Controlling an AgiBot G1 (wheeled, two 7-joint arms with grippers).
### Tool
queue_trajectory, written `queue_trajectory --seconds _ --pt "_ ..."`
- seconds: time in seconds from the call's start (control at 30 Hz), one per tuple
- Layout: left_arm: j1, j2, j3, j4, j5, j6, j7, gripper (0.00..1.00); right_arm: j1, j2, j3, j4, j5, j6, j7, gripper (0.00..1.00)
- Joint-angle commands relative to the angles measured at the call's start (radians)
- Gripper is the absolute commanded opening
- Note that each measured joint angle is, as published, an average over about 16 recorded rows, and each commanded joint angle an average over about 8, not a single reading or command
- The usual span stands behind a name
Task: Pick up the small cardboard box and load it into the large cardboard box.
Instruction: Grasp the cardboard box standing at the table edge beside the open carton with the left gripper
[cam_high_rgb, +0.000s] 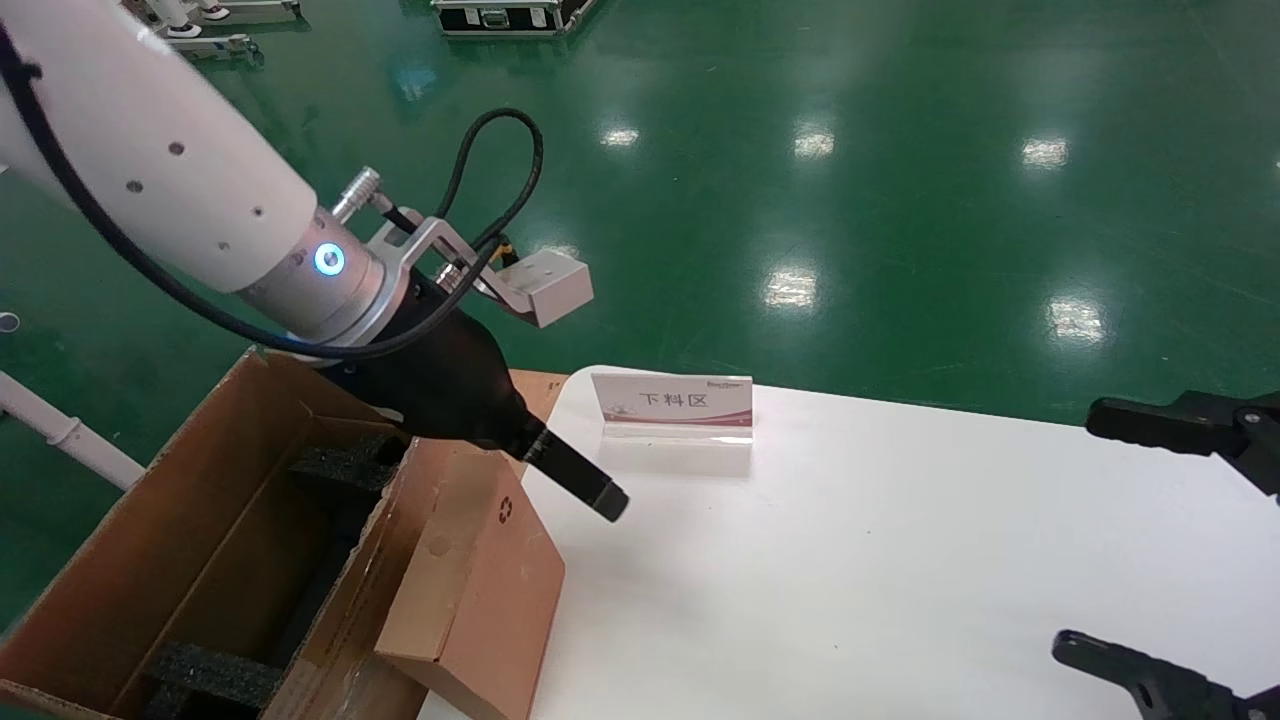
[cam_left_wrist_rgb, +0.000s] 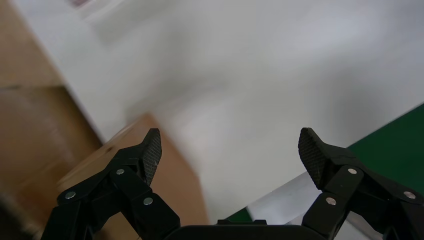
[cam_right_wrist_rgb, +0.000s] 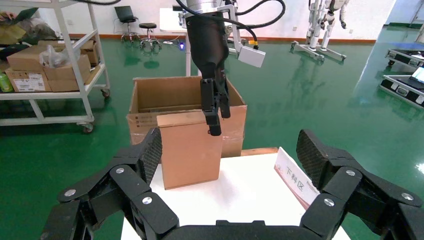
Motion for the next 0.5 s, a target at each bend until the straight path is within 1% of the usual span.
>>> queue_trajectory --seconds 0.03,0.27,0.5 --pt "-0.055 0.015 0.075 -0.001 -0.001 0.0 -0.035 1.0 0.0 0.0 0.0 0.0 0.0 0.0 0.0 1.0" --pt "-0.181 0.038 0.263 -0.002 -0.042 -0.009 -0.141 1.0 0.0 0.0 -0.001 0.0 0.0 0.0 0.0 1.0" --pt "-0.252 0.054 0.397 -0.003 -0.079 -0.02 -0.211 1.0 0.0 0.0 -0.001 0.0 0.001 0.001 -0.001 1.0"
